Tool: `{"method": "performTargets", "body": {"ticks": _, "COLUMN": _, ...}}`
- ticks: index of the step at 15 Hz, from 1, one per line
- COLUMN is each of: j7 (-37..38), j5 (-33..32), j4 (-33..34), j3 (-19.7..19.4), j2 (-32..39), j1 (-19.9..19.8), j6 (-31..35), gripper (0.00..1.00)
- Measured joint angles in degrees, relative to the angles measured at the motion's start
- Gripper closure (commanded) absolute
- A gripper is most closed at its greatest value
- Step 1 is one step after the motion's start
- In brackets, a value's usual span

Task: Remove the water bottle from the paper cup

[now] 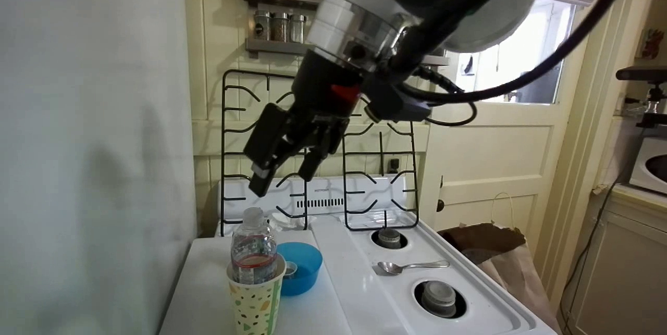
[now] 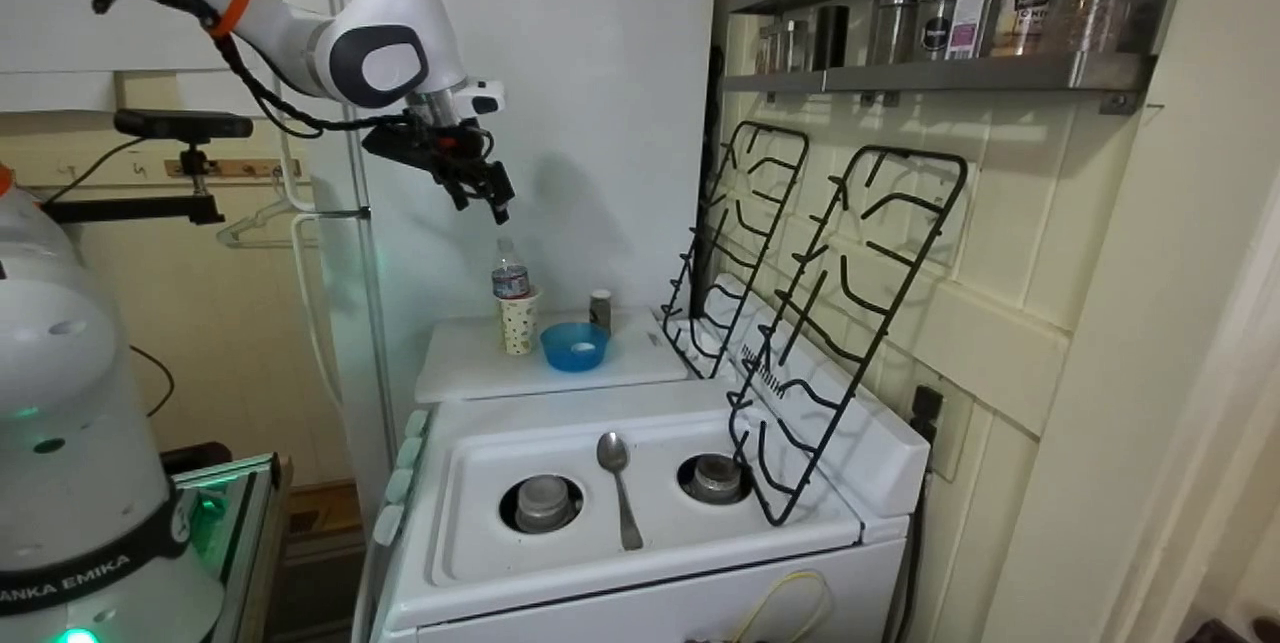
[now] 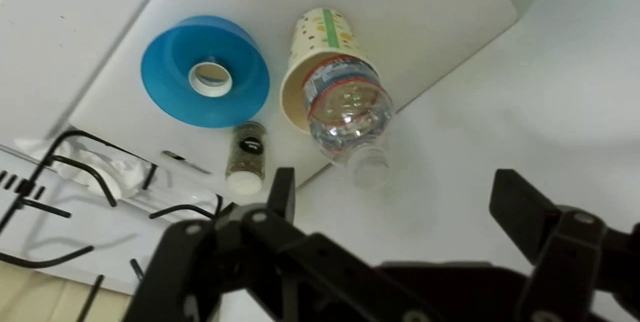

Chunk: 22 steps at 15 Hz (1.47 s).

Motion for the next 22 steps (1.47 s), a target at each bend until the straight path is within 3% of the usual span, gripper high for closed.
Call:
{"method": "performTargets", "body": {"ticks": 4, "j7": -5.18, "j5": 0.01, "j4": 4.75, "j3": -0.16, "j2": 7.67, "j1": 0.67, "j6": 0.12, "gripper": 0.0}}
{"method": "performTargets", "body": {"ticks": 6, "j7": -6.93, "j5": 0.0, "j4": 6.24, "j3": -0.2, "j2": 10.59, "j1": 0.45, "j6": 0.2, "gripper": 0.05}}
{"method": "performTargets", "body": {"ticks": 8, "j7": -8.14, "j5": -0.11, "j4": 7.51, "j3": -0.12, "j2": 12.94, "j1": 0.25, "j6": 0.78, "gripper": 0.16}}
{"method": "performTargets", "body": {"ticks": 9, "j7": -8.5, "j5": -0.32, "j4": 8.08, "j3": -0.01, "j2": 13.82, "j1": 0.13, "j6": 0.82, "gripper": 0.31}}
{"method": "performTargets", "body": {"ticks": 15, "j7": -8.34, "j5": -5.61, "j4": 10.04, "j3": 0.86, "j2": 15.82, "j1": -1.19, "j6": 0.58, "gripper": 0.55}}
{"method": "performTargets", "body": {"ticks": 17, "j7": -8.18, "j5": -7.46, "j4": 10.48, "j3": 0.88, "j2": 15.74, "j1": -1.71, "j6": 0.25, "gripper": 0.6}}
{"method": "performTargets", "body": {"ticks": 19, "j7": -8.06, "j5": -8.64, "j4": 10.83, "j3": 0.91, "j2": 15.4, "j1": -2.14, "j6": -0.99, "gripper": 0.47}}
{"method": "performTargets", "body": {"ticks": 21, "j7": -8.06, "j5": -9.19, "j4": 11.43, "j3": 0.94, "j2": 14.98, "j1": -2.32, "j6": -3.36, "gripper": 0.6}}
{"method": "performTargets", "body": {"ticks": 22, "j7": -8.06, "j5": -9.31, "j4": 11.76, "j3": 1.0, "j2": 14.87, "j1": -2.32, "j6": -4.53, "gripper": 0.59}}
